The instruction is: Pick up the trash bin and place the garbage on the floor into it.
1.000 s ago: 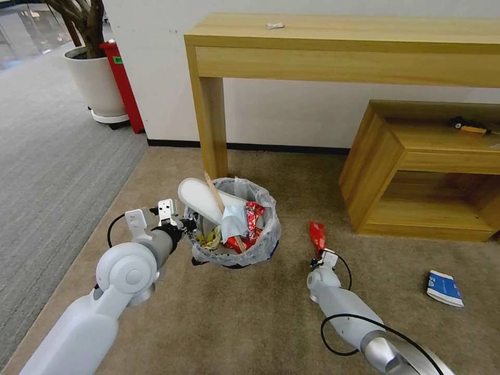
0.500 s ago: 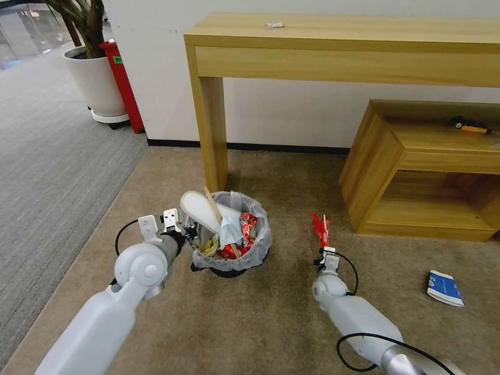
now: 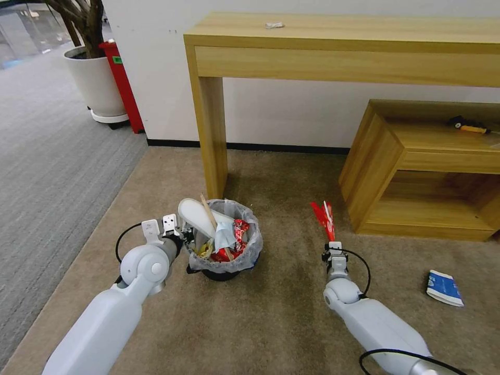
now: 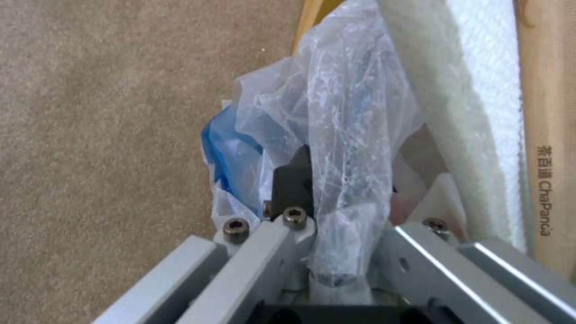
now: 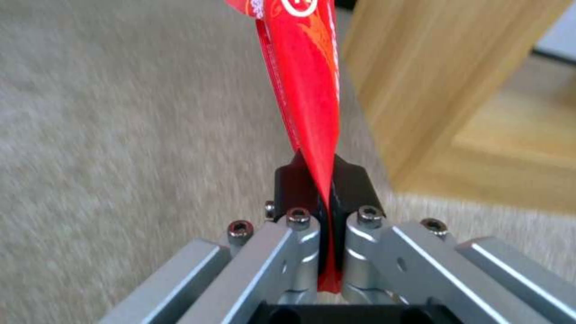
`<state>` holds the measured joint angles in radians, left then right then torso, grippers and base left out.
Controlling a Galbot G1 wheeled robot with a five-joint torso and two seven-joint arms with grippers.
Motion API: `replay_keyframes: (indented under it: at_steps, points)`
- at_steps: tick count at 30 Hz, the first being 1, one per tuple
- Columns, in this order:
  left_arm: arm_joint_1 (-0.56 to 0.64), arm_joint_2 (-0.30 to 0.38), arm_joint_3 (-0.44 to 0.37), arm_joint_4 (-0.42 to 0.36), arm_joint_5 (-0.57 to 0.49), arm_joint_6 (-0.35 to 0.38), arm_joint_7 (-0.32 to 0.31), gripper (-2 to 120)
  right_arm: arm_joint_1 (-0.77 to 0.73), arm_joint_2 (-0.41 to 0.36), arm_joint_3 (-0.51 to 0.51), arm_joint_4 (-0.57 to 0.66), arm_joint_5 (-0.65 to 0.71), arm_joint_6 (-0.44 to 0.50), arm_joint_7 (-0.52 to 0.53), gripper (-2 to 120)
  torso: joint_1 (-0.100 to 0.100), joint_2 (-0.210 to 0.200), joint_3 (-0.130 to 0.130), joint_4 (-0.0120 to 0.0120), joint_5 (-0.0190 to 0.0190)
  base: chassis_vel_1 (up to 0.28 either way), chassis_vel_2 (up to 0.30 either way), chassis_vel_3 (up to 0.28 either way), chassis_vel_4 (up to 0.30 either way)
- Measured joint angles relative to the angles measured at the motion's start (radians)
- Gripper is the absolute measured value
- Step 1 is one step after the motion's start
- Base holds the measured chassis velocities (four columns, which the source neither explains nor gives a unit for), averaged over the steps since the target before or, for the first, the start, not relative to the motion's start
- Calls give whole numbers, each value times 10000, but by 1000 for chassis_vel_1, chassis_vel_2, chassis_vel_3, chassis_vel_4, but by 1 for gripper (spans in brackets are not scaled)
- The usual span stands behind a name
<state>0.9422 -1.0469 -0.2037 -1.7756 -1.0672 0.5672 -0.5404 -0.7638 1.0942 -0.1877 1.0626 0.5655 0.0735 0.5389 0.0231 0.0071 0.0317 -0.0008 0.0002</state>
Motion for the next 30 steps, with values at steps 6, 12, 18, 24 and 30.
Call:
replay_keyframes:
  at_steps: [6,12,18,24,30]
  points:
    - [-204,-138,50,499,161,-23,127,0,26,-579,-286,931,-65,15,113,0,1,0,0,1,-2,0,0,0,0]
    - [-481,-266,116,965,282,-31,163,0,218,-1224,-676,2134,62,-56,213,0,0,1,0,1,-2,0,0,0,0]
    - [-1080,-670,323,1563,407,-33,153,0,510,-1556,-953,3125,203,-181,359,0,0,0,0,-1,-4,0,0,0,0]
    - [-1964,-1005,803,2235,393,69,103,0,1009,-1662,-1606,3684,221,-125,464,0,0,1,0,0,-3,0,0,0,0]
    - [-2175,-1104,1002,2345,355,92,66,0,1353,-1783,-2017,4029,321,-137,453,0,1,0,0,-2,-4,0,0,0,0]
